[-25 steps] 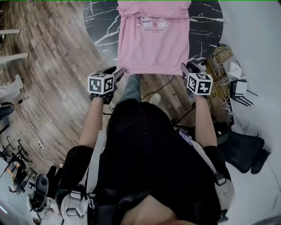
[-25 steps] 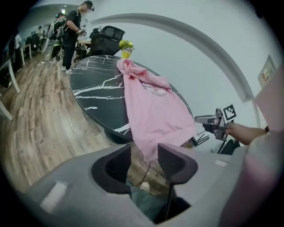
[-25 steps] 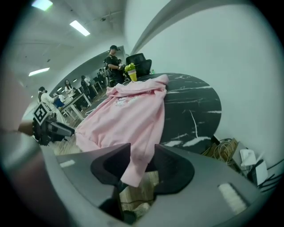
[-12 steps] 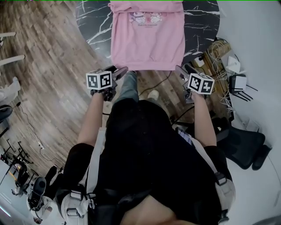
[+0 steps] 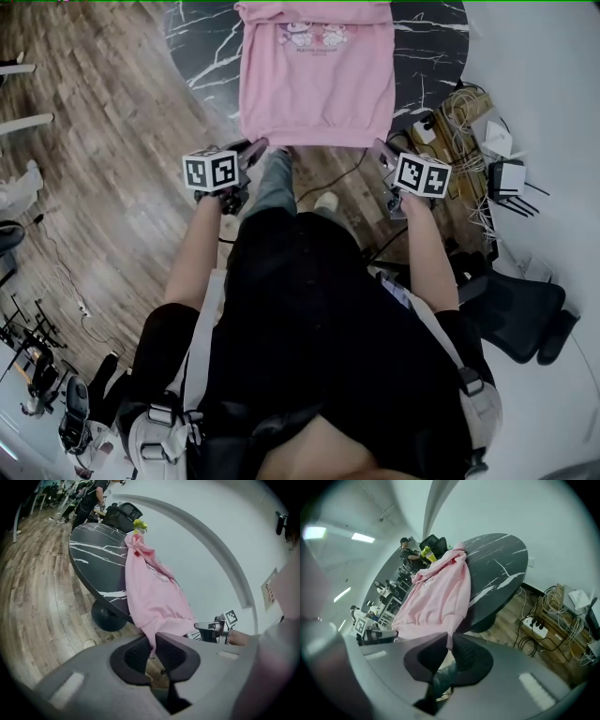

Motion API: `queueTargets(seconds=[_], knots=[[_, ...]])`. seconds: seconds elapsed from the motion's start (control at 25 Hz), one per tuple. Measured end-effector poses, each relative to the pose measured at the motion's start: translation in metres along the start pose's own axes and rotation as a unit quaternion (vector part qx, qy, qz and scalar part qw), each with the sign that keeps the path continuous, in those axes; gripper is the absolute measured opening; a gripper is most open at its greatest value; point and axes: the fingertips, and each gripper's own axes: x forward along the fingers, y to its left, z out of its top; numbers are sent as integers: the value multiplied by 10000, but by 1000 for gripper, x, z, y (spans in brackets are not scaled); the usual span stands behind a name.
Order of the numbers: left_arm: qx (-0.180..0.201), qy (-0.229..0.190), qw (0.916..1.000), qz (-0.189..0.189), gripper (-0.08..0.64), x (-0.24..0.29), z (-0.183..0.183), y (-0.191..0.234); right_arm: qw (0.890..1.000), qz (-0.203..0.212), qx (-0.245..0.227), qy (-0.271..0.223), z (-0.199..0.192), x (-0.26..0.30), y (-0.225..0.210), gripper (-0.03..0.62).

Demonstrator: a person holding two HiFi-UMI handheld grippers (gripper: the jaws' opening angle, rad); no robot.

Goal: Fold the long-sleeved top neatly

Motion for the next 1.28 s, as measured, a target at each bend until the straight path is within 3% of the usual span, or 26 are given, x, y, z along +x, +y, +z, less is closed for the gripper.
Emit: queueTargets(seconds=[0.44,0.6,0.96,1.28], knots=[[265,4,9994,219,35,-12,-26,-1,9998,-40,-164,-44,-27,-8,-5,23],[263,77,9993,260,35,-24,-53,-6,9997,37,-214,67,-52,-16,-3,23],[575,-21,9967,573,32,-44,-49,-29,9980,86,-633,-15,-51,-34,18,23],[473,-101,9980,402,32,-59,-45,-56,9969,331,-597,-388,-37,-64,31,23]])
